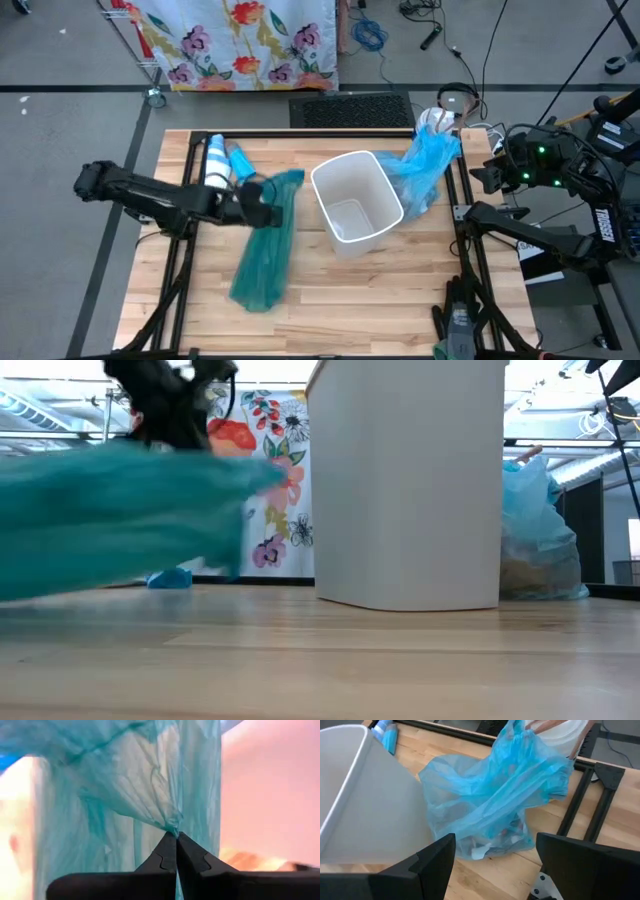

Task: Place trash/remove bag and relplace
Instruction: Put the blue trash bag into the trash bin

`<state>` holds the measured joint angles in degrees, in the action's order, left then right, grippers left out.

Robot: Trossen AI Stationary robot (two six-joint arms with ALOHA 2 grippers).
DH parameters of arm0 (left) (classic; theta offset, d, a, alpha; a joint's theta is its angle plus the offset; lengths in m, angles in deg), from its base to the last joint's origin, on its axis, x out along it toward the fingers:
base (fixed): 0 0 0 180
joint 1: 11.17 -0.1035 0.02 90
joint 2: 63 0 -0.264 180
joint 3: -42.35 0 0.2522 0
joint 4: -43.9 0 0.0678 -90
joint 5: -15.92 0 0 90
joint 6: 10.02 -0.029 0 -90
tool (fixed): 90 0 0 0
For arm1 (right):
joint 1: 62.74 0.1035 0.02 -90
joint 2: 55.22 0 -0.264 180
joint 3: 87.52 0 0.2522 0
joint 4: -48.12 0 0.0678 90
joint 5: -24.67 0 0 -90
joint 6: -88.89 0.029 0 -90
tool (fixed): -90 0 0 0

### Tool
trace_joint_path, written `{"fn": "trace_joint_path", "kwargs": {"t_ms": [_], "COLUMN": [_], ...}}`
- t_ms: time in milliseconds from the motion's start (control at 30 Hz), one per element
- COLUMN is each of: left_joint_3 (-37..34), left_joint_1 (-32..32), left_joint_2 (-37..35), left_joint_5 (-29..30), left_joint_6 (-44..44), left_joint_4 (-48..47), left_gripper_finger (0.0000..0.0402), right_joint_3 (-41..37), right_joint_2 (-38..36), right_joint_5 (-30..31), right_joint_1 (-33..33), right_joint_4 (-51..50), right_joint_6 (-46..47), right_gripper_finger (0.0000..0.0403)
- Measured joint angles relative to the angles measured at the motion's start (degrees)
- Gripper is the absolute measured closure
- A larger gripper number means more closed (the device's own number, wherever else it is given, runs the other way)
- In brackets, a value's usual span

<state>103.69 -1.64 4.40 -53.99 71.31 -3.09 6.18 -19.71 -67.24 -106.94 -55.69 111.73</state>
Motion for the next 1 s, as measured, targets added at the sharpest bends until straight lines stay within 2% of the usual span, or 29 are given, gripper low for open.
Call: {"fn": "trace_joint_path", "kwargs": {"t_ms": [100, 233, 367, 500, 667, 800, 867, 1000], "left_joint_3": [6.8, 17.0, 27.1, 36.0, 44.2, 50.1, 54.7, 65.7], "left_joint_1": [-2.2, -4.5, -7.1, -9.3, -11.2, -11.9, -11.9, -12.2], "left_joint_2": [-2.0, -2.8, -2.7, -1.8, 0.9, 5.8, 8.7, 15.9], "left_joint_5": [2.2, 5.9, 7.7, 12.0, 15.1, 15.1, 12.4, 5.1], "left_joint_6": [-6.8, -17.6, -28.9, -38.3, -52.8, -65.3, -69.2, -70.0], "left_joint_4": [-6.9, -10.3, -9.9, -7.7, 5.6, 17.7, 22.4, 23.6], "left_gripper_finger": [0.0400, 0.0401, 0.0401, 0.0401, 0.0401, 0.0401, 0.0401, 0.0401], "right_joint_3": [-1.2, -3.9, -7.2, -11.1, -16.0, -19.0, -20.0, -20.9], "right_joint_2": [0.0, 0.0, 0.0, 0.0, 0.0, 0.0, 0.0, 0.0], "right_joint_5": [0.0, 0.0, -0.1, -0.6, -4.8, -9.2, -10.4, -10.5], "right_joint_1": [0.0, 0.0, 0.0, 0.0, 0.0, 0.1, 0.1, 0.1], "right_joint_4": [0.0, 0.1, 0.5, 2.4, 8.1, 14.2, 16.6, 19.9], "right_joint_6": [0.1, 0.1, 0.1, 0.1, 0.4, 0.7, 1.7, 2.2], "right_gripper_finger": [0.0133, 0.0133, 0.0133, 0.0133, 0.0133, 0.0133, 0.0133, 0.0133]}}
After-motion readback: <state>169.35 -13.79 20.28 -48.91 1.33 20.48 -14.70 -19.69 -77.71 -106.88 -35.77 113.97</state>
